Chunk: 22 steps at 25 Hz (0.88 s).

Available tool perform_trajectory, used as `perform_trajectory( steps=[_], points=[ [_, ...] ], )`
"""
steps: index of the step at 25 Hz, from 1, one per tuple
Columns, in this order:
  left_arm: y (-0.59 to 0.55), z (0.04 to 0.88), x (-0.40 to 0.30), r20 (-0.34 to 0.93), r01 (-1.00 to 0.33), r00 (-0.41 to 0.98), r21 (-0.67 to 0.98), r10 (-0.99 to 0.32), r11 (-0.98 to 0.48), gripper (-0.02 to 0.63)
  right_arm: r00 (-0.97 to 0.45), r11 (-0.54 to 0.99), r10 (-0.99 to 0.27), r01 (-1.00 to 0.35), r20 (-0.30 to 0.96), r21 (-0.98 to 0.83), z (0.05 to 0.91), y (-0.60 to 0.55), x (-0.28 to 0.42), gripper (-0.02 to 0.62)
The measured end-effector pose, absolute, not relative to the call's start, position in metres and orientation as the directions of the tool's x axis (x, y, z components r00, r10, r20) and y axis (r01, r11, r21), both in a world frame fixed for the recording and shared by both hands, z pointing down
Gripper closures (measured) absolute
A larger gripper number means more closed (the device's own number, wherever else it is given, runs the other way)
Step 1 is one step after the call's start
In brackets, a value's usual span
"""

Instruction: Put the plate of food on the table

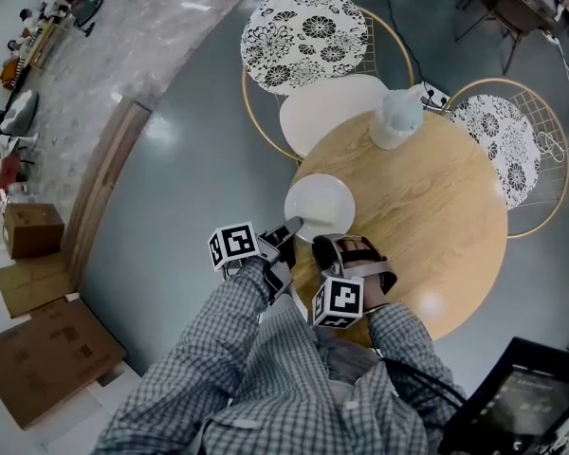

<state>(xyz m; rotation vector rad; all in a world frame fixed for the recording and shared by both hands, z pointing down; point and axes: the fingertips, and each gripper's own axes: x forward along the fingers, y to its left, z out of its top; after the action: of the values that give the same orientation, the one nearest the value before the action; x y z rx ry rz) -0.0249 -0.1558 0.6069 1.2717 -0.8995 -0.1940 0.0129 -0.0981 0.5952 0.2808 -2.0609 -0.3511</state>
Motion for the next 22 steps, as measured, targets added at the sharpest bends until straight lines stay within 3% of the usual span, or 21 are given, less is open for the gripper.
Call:
perform_trajectory(
  steps=[2,5,16,22],
  points=[
    [-0.155,0.606,-0.024,0.472,-0.347,0.668,0.882,-0.576,0.319,0.573,-0.483,0.933,-0.339,-0.062,0.807,0.355,0.597,-0.098,0.012,0.545],
    [-0.151,0.602,-0.022,0.443,-0.323,0.699,0.896,-0.562,0.304,0.474,-0.479,0.936,-0.333,-0.068,0.812,0.344,0.6,-0.098,0.012,0.545],
    [-0.127,0.599,-0.042,0.446,-0.3,0.676,0.894,-0.586,0.333,0.471,-0.476,0.956,-0.29,-0.11,0.83,0.272,0.611,-0.102,0.011,0.545],
    [-0.116,0.585,-0.053,0.405,-0.285,0.683,0.914,-0.608,0.289,0.472,-0.51,0.954,-0.277,-0.247,0.814,0.17,0.608,-0.103,0.007,0.545]
  ],
)
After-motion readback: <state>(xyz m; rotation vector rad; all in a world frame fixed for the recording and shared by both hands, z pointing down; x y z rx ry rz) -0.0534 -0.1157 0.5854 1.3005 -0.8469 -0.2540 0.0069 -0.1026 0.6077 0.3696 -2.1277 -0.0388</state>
